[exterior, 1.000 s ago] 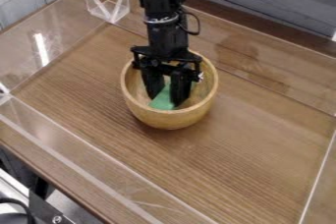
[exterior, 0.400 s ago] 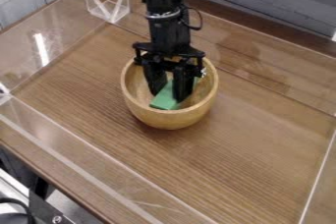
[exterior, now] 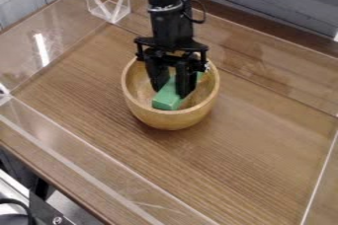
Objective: Remove the green block from inside the brown bowl and put it on the table
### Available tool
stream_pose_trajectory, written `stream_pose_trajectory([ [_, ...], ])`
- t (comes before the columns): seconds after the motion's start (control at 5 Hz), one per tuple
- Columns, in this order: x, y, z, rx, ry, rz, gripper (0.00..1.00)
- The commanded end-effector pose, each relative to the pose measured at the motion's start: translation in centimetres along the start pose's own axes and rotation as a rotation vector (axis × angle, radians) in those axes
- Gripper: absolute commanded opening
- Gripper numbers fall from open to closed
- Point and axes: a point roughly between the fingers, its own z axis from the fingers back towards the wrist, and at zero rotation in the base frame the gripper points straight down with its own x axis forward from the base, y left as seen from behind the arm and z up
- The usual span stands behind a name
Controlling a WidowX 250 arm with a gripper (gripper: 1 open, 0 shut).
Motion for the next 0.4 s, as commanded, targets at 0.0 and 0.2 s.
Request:
stream_pose_trajectory([
  [0.0, 0.91, -0.82, 3.11, 0.016, -0.106, -0.03, 0.0],
  [0.2, 0.77, -1.72, 3.58, 0.016, -0.109, -0.045, 0.0],
])
